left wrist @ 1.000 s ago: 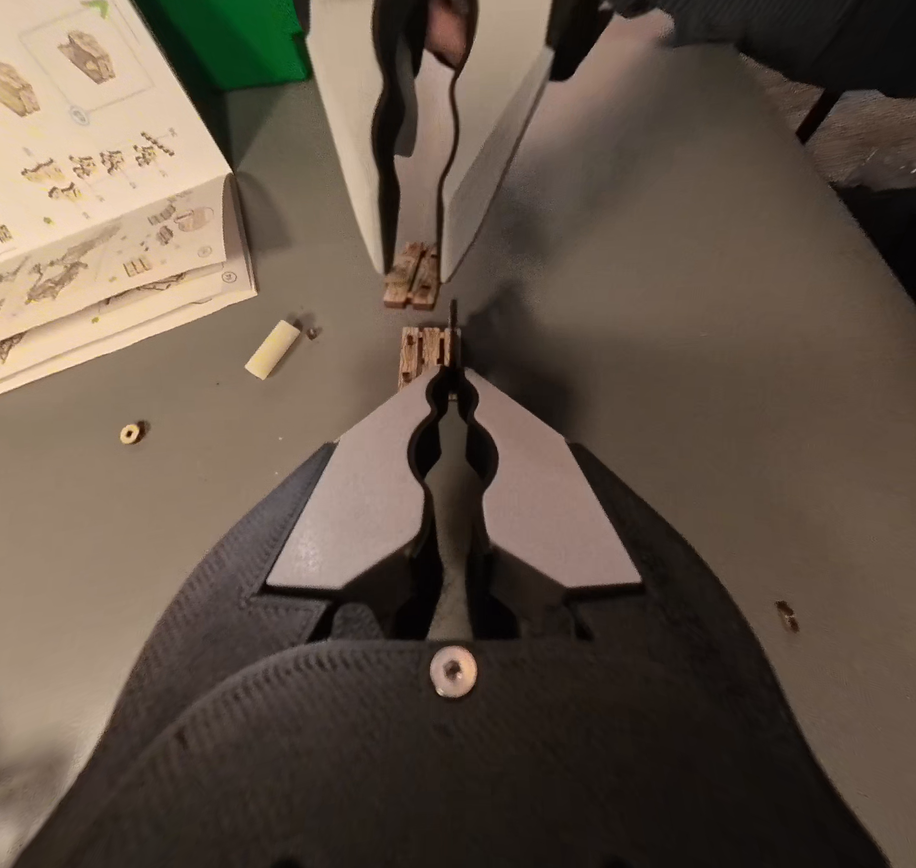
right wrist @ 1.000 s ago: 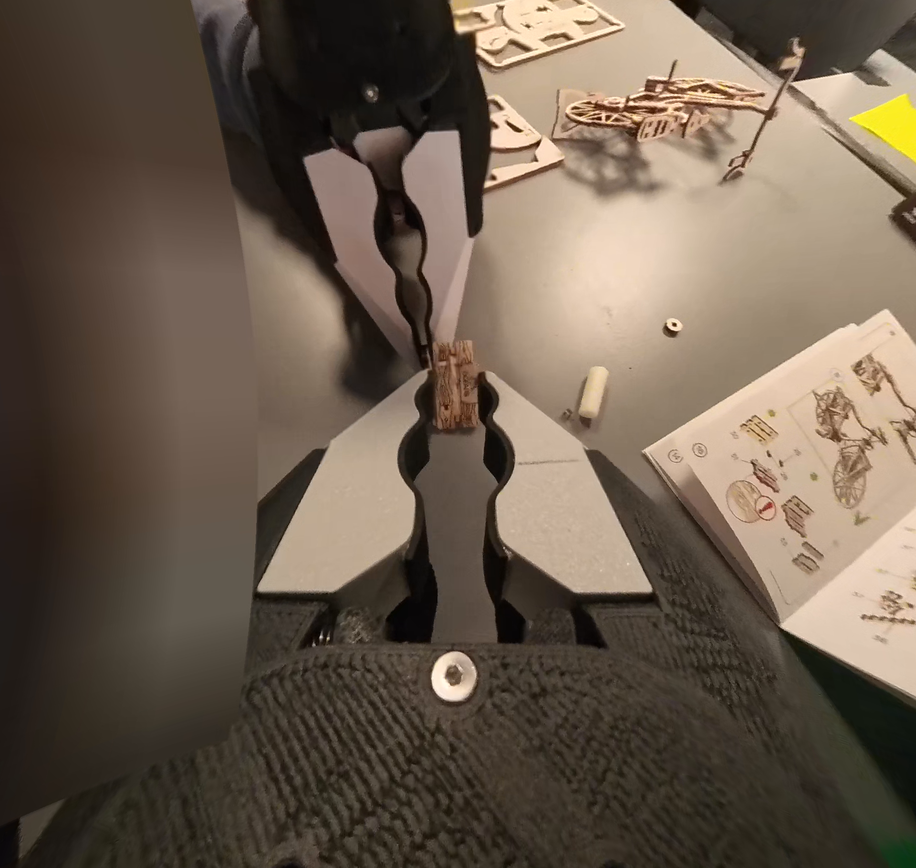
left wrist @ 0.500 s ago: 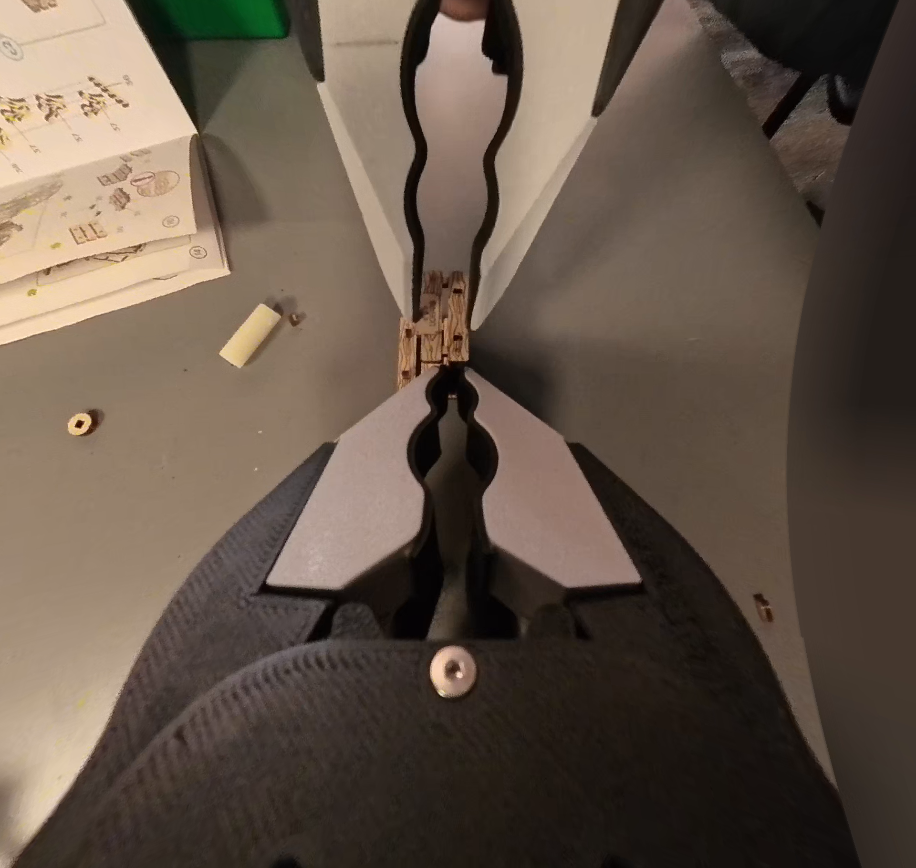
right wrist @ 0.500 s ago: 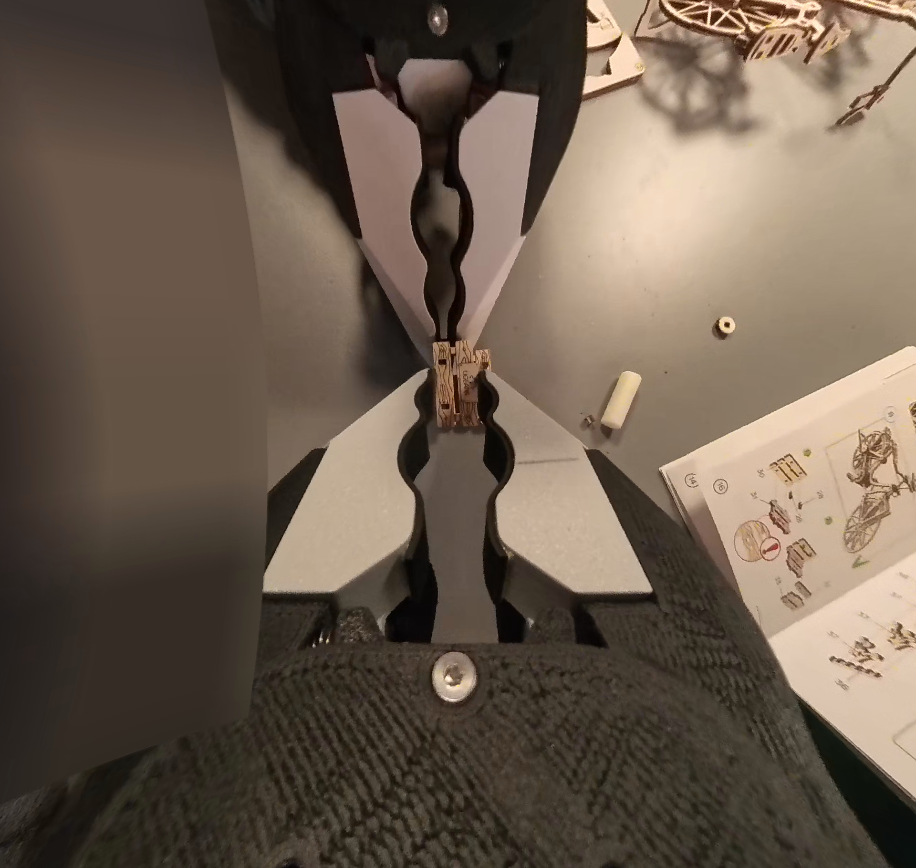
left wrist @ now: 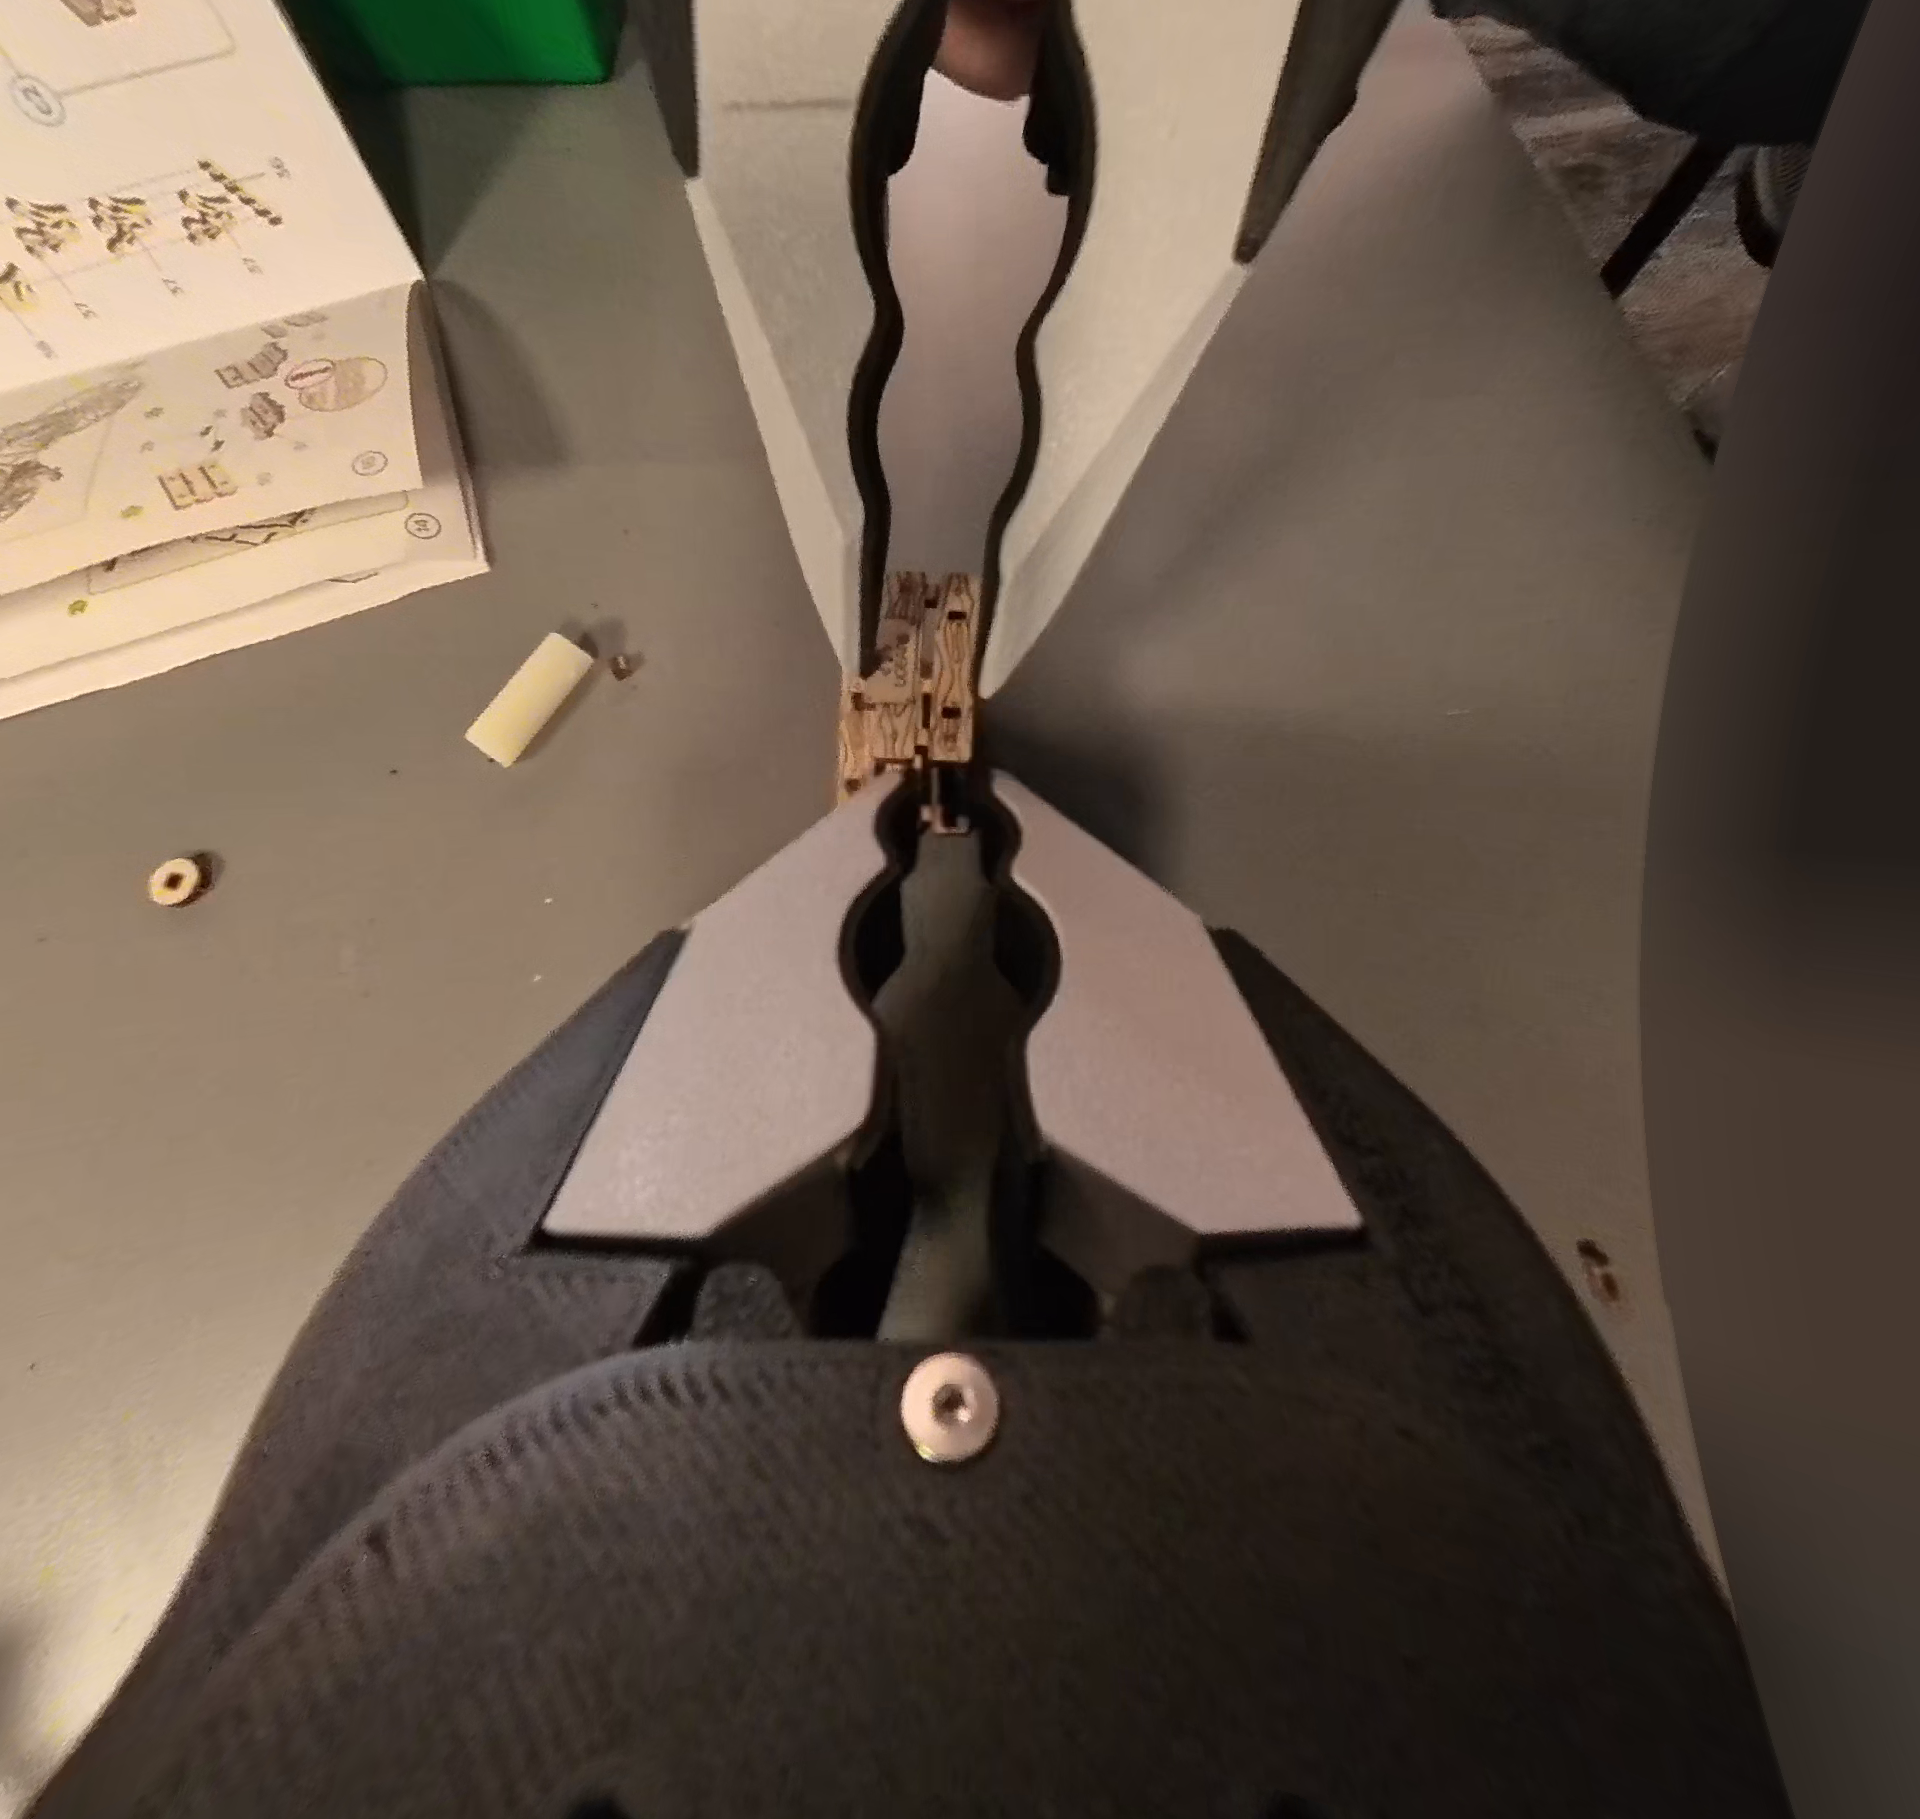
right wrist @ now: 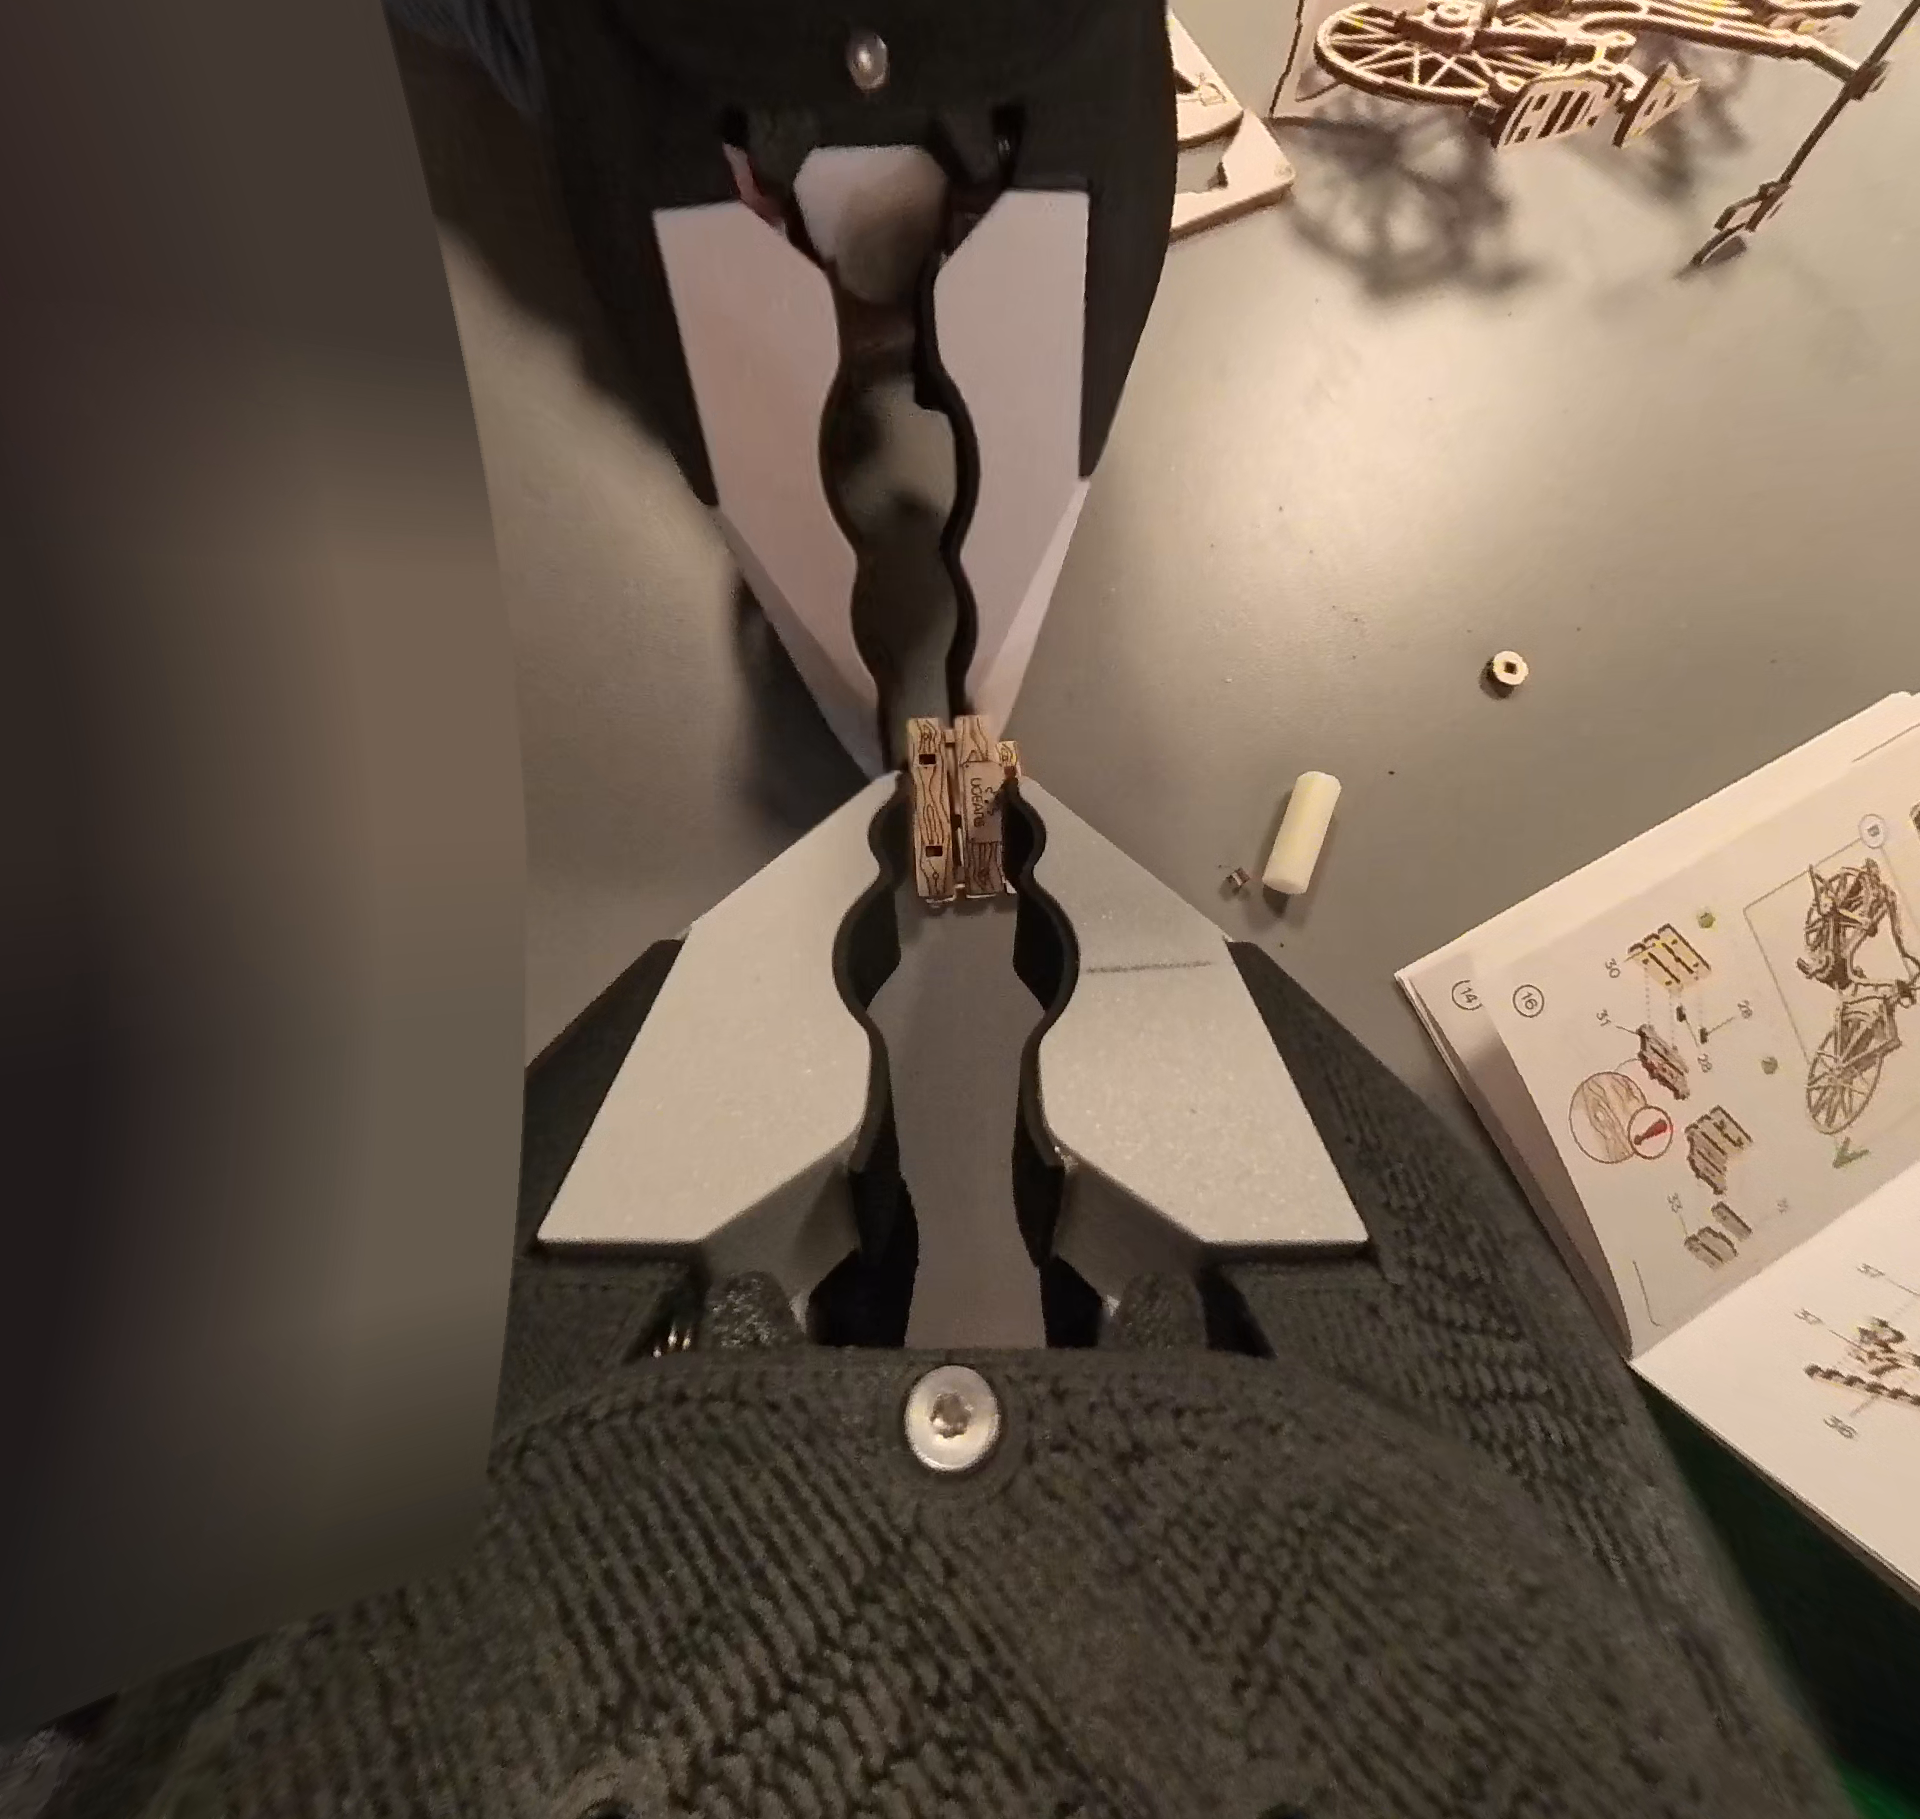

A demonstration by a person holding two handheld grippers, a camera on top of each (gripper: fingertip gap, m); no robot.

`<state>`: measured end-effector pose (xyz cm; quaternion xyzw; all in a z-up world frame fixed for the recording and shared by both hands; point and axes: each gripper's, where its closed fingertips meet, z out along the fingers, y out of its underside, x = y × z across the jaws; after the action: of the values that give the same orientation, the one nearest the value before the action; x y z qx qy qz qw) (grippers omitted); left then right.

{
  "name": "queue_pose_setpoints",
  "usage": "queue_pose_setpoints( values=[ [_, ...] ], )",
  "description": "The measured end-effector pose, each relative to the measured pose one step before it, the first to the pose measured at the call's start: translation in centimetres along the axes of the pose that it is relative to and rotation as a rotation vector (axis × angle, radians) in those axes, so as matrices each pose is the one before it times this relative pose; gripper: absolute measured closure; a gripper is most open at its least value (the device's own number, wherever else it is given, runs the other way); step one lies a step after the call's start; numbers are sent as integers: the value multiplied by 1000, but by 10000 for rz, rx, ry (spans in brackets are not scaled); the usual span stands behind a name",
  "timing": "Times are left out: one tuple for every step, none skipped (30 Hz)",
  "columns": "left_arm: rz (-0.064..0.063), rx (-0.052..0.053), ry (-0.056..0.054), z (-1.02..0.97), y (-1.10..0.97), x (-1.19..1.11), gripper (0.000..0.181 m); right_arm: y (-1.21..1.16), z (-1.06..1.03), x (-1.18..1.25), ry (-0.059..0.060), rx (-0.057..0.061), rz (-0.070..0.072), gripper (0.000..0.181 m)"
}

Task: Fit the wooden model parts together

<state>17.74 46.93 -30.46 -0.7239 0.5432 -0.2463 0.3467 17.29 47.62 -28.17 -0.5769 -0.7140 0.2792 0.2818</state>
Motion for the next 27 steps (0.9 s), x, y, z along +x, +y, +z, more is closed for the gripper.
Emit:
queue_pose_setpoints(
  values=[
    [53,9,-4,-98,57,96,168,-2,-7,-19,1,8,-4,166],
    [30,32,-1,-128,37,84,167,-10,-3,-22,-13,17,2,166],
    [10,48,-36,-111,-1,0,168,-6,-9,-26,-12,18,6,166],
    [17,34,31,-61,-19,68,169,2,2,4,2,15,7,166],
    [13,-4,46,2,1,68,172,-4,-2,1,4,8,3,166],
    [-14,-48,-29,51,63,-50,176,-9,8,-13,1,0,-6,166],
    [-12,-42,-21,43,39,-41,179,-15,5,8,13,-8,-21,166],
    [-13,-1,7,-3,4,-3,179,-21,26,-3,0,-8,-28,166],
    [-29,-4,26,8,11,7,179,-39,24,-46,-22,-1,-24,166],
    [-39,-4,30,6,0,-1,180,-46,43,-43,-25,6,-18,166],
    [-35,-4,29,-4,7,2,180,-45,42,-44,-32,6,-17,166],
    [-25,-2,22,9,8,-3,180,-24,28,-31,-25,-4,-23,166],
    [-7,-2,5,1,1,3,180,-5,15,7,-12,-10,-26,166],
    [4,-2,-3,-4,5,2,180,-8,16,15,-10,-7,-20,166],
    [3,-2,-4,6,-3,-5,180,2,25,24,-6,-12,-8,166],
    [-6,-2,5,1,0,1,180,12,14,9,-4,-32,-6,166],
    [-16,-1,15,-1,2,1,180,1,9,-12,-5,-54,-10,166],
    [-20,-1,22,7,8,3,180,15,-3,-31,1,-65,-29,166],
    [0,-3,5,6,-2,9,179,21,-4,-29,7,-56,-39,166],
    [14,-1,-9,2,-2,0,179,5,1,-11,-5,-32,-23,166],
    [17,-2,-15,-1,2,-1,180,13,-2,-13,-21,-11,7,165],
    [12,-3,-14,1,2,-6,179,7,8,20,-17,9,18,166],
    [-12,-4,-1,-1,17,-5,179,5,23,38,-19,36,39,165],
    [-37,-2,27,7,-3,-7,179,11,19,14,-24,52,67,165],
    [-44,0,37,3,-2,0,179,-3,4,16,-11,49,65,165],
    [-38,0,34,-2,1,12,180,16,4,7,-4,37,63,165],
    [-22,0,21,-4,3,-8,180,-2,3,-15,-18,25,76,165]
  ],
)
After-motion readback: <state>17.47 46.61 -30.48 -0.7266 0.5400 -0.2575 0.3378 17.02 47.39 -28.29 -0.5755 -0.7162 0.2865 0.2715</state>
